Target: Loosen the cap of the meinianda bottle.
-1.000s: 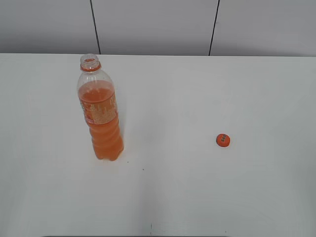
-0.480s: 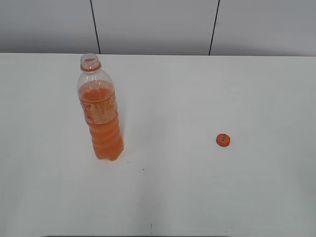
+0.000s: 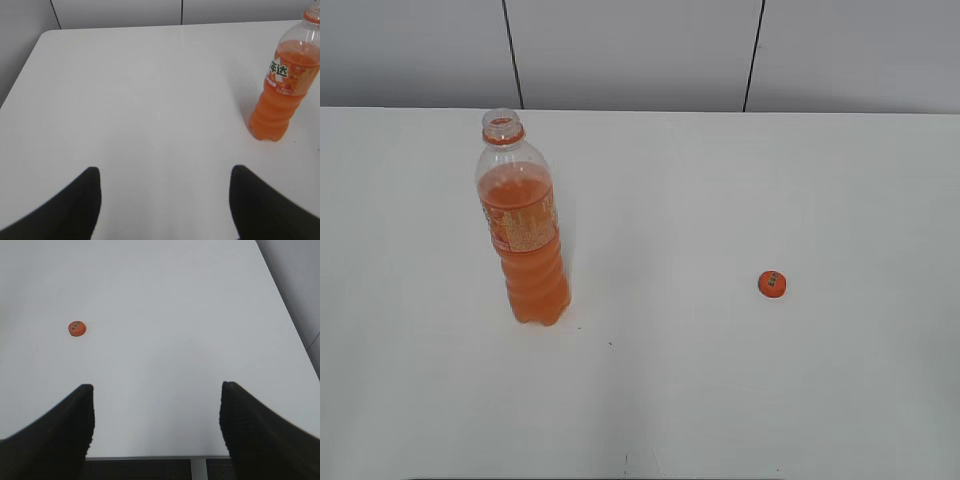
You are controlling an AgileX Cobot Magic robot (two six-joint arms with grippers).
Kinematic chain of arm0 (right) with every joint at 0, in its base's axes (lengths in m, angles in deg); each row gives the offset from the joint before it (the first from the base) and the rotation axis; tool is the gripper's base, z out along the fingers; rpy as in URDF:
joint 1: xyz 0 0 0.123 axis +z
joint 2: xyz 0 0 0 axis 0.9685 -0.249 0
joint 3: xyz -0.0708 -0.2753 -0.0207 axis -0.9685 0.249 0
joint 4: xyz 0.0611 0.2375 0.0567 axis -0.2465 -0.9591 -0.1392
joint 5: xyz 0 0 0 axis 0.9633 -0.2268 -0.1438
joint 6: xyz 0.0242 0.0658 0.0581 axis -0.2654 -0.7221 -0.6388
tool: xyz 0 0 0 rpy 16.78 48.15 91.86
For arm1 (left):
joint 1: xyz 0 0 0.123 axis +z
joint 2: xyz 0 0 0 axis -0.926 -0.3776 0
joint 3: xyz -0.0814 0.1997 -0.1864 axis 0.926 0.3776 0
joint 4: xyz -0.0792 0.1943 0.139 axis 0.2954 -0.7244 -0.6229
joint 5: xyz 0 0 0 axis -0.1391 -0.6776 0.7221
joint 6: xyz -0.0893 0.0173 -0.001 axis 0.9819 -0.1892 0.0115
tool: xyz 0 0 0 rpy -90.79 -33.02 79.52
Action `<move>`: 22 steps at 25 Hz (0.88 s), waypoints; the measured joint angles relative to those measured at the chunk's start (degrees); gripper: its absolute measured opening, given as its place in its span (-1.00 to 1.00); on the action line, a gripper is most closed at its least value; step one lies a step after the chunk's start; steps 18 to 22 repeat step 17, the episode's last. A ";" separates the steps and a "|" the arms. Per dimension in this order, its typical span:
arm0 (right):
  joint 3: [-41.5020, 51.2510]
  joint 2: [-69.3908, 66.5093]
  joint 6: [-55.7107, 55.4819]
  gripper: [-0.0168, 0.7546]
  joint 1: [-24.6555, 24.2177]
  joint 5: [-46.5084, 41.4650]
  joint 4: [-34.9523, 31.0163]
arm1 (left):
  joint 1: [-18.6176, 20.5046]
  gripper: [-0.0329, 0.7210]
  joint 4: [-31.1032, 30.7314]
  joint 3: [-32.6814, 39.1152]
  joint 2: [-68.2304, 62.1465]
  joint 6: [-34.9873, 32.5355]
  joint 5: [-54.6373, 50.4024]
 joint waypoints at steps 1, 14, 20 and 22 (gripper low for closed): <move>0.00 0.00 0.00 0.55 0.00 0.05 0.00 | 0.00 0.38 0.00 0.00 0.00 0.00 0.00; 0.00 0.00 0.00 0.55 0.00 0.05 0.00 | 0.00 0.38 0.00 0.00 0.00 0.00 0.00; 0.00 0.00 0.00 0.55 0.00 0.05 0.00 | 0.00 0.38 0.00 0.00 0.00 0.00 0.00; 0.00 0.00 0.00 0.55 0.00 0.05 0.00 | 0.00 0.38 0.00 0.00 0.00 0.00 0.00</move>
